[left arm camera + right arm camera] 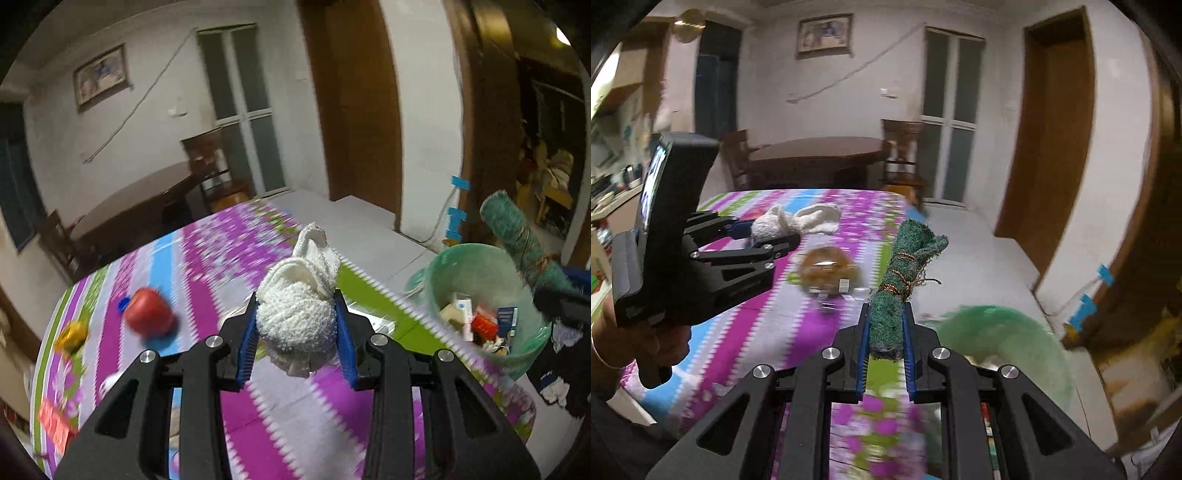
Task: Collect trash
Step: 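Carry the white cloth ball and green scrubber roll over the green bin, then open both grippers to drop the cloth ball and scrubber into the bin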
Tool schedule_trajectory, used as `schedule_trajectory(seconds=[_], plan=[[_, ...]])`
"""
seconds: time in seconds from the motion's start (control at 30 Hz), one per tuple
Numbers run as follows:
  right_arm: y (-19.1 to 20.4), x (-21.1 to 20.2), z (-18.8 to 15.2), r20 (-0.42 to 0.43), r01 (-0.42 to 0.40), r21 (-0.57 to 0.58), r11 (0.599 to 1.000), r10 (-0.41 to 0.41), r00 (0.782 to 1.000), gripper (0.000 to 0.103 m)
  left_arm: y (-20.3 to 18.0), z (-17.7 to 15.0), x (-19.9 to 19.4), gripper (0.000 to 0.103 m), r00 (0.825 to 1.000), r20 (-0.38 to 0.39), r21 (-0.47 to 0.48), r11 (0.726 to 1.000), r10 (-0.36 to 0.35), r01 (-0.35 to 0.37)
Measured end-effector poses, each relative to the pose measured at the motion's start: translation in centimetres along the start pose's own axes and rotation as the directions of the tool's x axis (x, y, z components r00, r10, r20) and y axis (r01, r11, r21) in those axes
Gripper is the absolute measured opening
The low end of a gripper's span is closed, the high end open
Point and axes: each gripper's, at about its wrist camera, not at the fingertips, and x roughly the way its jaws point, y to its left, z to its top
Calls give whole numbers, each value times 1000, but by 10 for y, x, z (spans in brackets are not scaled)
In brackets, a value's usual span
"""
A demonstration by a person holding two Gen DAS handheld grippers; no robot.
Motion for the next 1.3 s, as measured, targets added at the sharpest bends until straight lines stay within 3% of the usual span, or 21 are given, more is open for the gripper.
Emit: schedule_trajectory(seconds=[0.27,0.43,0.6,0.8,0.83,1.3], plan=[[-93,2,-6,-92,99,132,986,-87,992,17,-68,31,28,35,997,12,135,988,-78,76],[-132,8,-17,-151,151,190,970,-123,981,17,-99,47,52,35,977,-54,185,959,-207,213],[-158,20,-30,-218,184,220,958,-136,966,17,-122,61,79,35,900,-184,198,882,-394,427],[-166,25,-44,-271,192,242,951,-123,955,17,-133,54,95,35,829,-253,172,820,-498,546],[-168,27,-47,-279,190,244,951,-119,953,17,-135,52,97,35,824,-259,174,815,-504,553],[-159,37,-55,-308,190,243,951,-110,945,17,-154,43,103,35,826,-286,199,813,-486,548]])
